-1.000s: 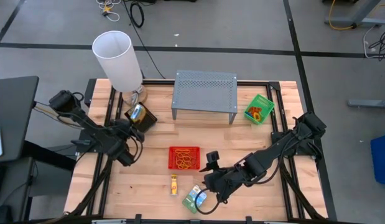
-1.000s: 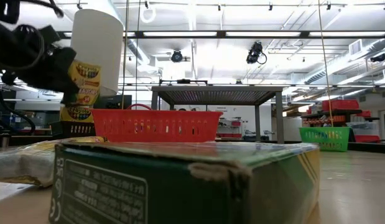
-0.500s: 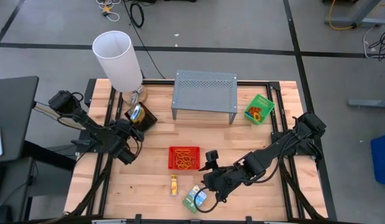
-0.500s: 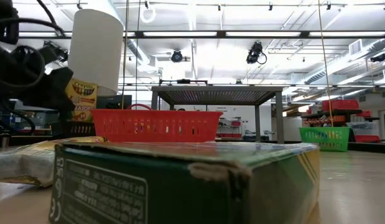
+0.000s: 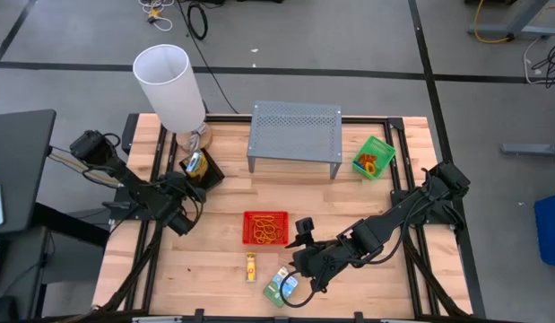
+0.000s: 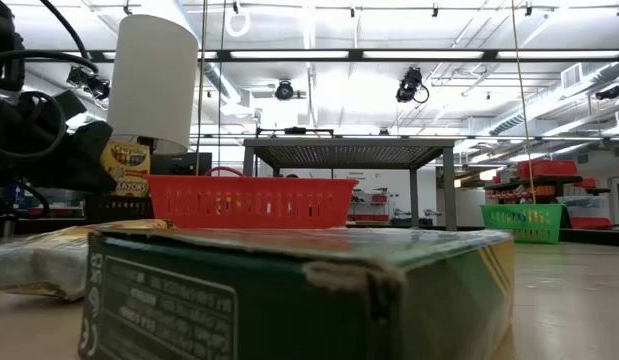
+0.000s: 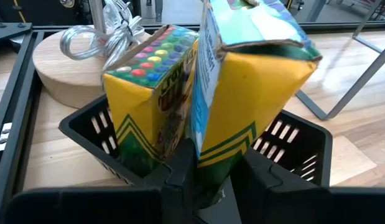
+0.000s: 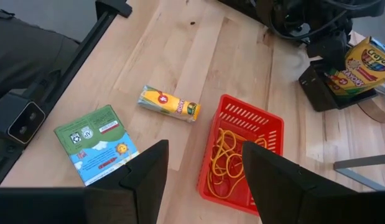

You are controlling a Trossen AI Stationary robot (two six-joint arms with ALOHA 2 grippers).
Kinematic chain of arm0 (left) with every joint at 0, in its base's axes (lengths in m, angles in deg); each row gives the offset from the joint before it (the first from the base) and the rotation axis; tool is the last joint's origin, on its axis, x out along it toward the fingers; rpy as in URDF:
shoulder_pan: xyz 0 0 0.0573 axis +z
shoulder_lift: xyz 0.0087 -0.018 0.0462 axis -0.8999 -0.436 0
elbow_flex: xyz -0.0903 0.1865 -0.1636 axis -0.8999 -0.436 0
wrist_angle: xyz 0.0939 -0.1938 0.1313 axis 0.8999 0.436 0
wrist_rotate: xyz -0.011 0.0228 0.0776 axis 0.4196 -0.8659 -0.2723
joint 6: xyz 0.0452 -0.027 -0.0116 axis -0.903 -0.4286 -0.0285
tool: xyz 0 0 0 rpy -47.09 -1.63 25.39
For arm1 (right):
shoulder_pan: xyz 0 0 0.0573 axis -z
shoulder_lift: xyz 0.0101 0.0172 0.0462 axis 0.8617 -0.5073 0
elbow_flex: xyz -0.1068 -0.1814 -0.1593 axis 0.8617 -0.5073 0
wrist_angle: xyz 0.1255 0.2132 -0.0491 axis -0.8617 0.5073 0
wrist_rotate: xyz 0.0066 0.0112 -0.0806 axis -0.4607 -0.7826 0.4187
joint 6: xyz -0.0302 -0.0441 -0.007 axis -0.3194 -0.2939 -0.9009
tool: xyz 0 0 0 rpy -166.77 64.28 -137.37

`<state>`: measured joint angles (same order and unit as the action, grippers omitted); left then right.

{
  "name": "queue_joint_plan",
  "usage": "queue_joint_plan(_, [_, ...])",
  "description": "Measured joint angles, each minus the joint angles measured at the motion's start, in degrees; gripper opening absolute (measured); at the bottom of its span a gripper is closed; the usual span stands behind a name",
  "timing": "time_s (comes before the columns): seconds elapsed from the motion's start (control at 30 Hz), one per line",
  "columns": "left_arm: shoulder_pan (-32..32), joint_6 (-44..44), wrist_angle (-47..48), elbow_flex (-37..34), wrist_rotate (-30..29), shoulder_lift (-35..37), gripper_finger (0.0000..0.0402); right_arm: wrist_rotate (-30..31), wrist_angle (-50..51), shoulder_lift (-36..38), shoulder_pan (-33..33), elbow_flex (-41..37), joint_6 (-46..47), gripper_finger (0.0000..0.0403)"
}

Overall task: Pick & Place Office Desk Supplies
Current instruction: Put the crayons box into the black bin

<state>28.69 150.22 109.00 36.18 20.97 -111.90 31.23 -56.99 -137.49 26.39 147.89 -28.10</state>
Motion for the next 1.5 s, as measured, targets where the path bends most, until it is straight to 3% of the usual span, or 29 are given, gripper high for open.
queue_joint_plan(0.07, [0.00, 0.10, 0.02, 0.00, -0.25, 0.00, 0.0091, 0.00, 0.02, 0.00, 0.00, 0.00, 0.04, 0.0213])
queue_joint_plan(0.27, [1.43, 0.50, 0.48, 0.04, -0.52, 0.00, 0.0225, 0.00, 0.02, 0.00, 0.00, 0.00, 0.20, 0.0213])
queue_joint_plan(0.4, [3.73, 0.50, 0.43, 0.04, 0.16, 0.00, 0.0268, 0.00, 0.02, 0.00, 0.00, 0.00, 0.39, 0.0213])
queue_joint_plan(0.73, [4.44, -5.54, 0.87, 4.33, -3.15, 0.00, 0.0266, 0.00, 0.02, 0.00, 0.00, 0.00, 0.37, 0.0213])
queue_joint_plan(1.1, [7.55, -8.32, 15.88, 13.67, -4.90, 0.00, 0.0266, 0.02, 0.02, 0.00, 0.00, 0.00, 0.37, 0.0213])
queue_joint_plan(1.37, [7.20, -21.33, 15.95, 22.02, -9.01, 0.00, 0.0266, -0.65, 0.02, 0.00, -0.07, 0.00, 0.39, 0.0213])
queue_joint_plan(1.5, [3.77, -33.85, 12.57, 27.71, -8.24, 0.00, 0.0266, -9.52, 0.56, 0.00, -0.02, 0.02, 2.22, 0.0213])
